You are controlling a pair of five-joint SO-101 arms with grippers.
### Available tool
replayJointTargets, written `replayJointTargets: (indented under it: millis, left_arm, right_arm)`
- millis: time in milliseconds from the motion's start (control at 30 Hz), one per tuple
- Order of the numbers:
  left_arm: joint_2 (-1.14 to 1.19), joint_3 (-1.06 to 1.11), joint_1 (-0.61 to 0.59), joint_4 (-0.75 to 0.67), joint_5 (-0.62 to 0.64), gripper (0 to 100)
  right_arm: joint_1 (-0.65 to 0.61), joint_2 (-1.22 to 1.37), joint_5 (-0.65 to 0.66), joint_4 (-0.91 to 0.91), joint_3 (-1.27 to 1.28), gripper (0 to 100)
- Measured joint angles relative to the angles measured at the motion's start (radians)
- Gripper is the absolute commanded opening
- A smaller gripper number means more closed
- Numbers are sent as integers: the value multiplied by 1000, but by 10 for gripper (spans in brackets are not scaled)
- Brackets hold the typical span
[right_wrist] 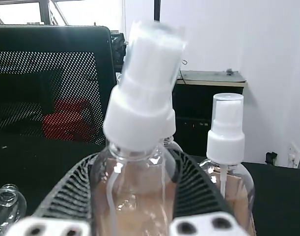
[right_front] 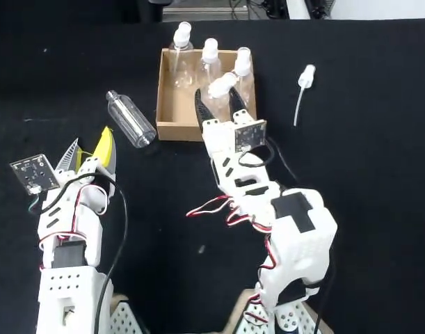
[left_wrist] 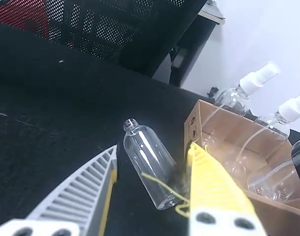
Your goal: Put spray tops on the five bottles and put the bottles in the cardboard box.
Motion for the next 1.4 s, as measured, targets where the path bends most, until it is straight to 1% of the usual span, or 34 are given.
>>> replayJointTargets:
  millis: [233,400,600,667,800,1100,1400]
  left_arm:
    - [0,0,0,0,0,213]
    - [0,0,0,0,0,213]
    - [0,0,0,0,0,213]
    - [0,0,0,0,0,213]
    - [0,0,0,0,0,213]
    - [0,0,0,0,0,213]
    - [0,0,0,0,0,213]
  right_arm:
    - [0,0,0,0,31,11]
    - [0,0,69,0,44,11]
    - [0,0,81,-2,44,11]
    - [0,0,81,20,38,11]
    - [0,0,84,118,6,11]
    - [0,0,84,118,6,15]
    - [0,0,84,161,5,16]
